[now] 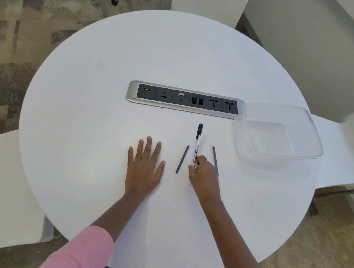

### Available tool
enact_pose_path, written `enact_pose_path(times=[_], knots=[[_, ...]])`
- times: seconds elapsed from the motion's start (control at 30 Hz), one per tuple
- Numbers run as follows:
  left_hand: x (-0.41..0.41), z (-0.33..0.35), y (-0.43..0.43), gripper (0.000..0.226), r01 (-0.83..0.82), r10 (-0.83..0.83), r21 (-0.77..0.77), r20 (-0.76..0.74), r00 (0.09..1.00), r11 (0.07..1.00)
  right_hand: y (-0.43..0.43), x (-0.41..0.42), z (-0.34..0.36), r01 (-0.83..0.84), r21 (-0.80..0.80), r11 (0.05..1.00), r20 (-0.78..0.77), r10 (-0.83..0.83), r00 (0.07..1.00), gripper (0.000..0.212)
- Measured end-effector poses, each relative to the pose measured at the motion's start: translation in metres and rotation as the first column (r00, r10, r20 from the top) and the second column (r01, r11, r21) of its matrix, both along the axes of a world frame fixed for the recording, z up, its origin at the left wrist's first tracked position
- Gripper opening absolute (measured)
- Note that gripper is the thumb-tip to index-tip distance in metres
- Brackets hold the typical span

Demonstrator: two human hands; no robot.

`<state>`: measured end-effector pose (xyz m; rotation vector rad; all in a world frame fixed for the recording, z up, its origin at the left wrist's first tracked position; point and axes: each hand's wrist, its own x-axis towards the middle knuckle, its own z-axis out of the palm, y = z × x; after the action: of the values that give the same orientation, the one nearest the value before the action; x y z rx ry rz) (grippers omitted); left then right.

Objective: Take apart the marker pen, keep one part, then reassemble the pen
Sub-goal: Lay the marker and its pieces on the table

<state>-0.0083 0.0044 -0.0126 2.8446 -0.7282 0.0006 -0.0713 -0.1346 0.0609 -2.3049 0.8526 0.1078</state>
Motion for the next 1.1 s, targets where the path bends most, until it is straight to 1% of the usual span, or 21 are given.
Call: enact_pose_path(times=[0.2,0.43,0.53,0.6,0.67,0.77,0.9,0.97,1.1], knots=[[0.000,0.001,0.000,0.055,0.000,0.000,0.004,0.006,1.000,1.000,0.005,0.001,0.000,0.014,-0.011,1.000,-0.090,-0.015,0.996,0.024],[0.000,0.002,0.000,0.055,-0.006,0.006,0.017,-0.019,1.000,1.000,0.004,0.007,0.000,0.008,-0.036,0.999,-0.127,-0.012,0.992,0.027],[0.000,0.004,0.000,0.055,-0.003,0.004,0.018,-0.024,1.000,1.000,0.006,0.008,0.003,0.002,-0.065,0.998,-0.062,-0.006,0.998,0.028],[0.000,0.003,0.000,0.055,0.000,0.000,0.025,-0.016,1.000,1.000,0.008,0.011,0.003,-0.012,-0.087,0.996,0.025,0.014,1.000,0.022],[0.001,0.001,0.000,0.055,0.001,-0.001,0.024,-0.007,1.000,1.000,0.011,0.016,0.003,-0.030,-0.097,0.995,0.069,0.036,0.997,0.018],[0.001,0.000,0.001,0.055,0.000,0.000,0.033,-0.009,1.000,0.999,0.014,0.024,0.000,-0.080,-0.135,0.988,0.034,0.086,0.996,0.016],[0.002,-0.001,0.001,0.055,0.000,0.000,0.027,-0.019,1.000,1.000,0.021,0.031,-0.006,-0.201,-0.266,0.943,-0.058,0.193,0.980,0.018],[0.002,-0.001,0.001,0.055,0.000,0.001,0.038,-0.017,1.000,0.999,0.025,0.032,-0.007,-0.227,-0.290,0.930,-0.052,0.221,0.974,0.022],[0.002,0.000,0.001,0.054,-0.004,0.005,0.040,-0.024,1.000,0.999,0.030,0.034,-0.006,-0.205,-0.261,0.943,0.015,0.216,0.976,0.028]])
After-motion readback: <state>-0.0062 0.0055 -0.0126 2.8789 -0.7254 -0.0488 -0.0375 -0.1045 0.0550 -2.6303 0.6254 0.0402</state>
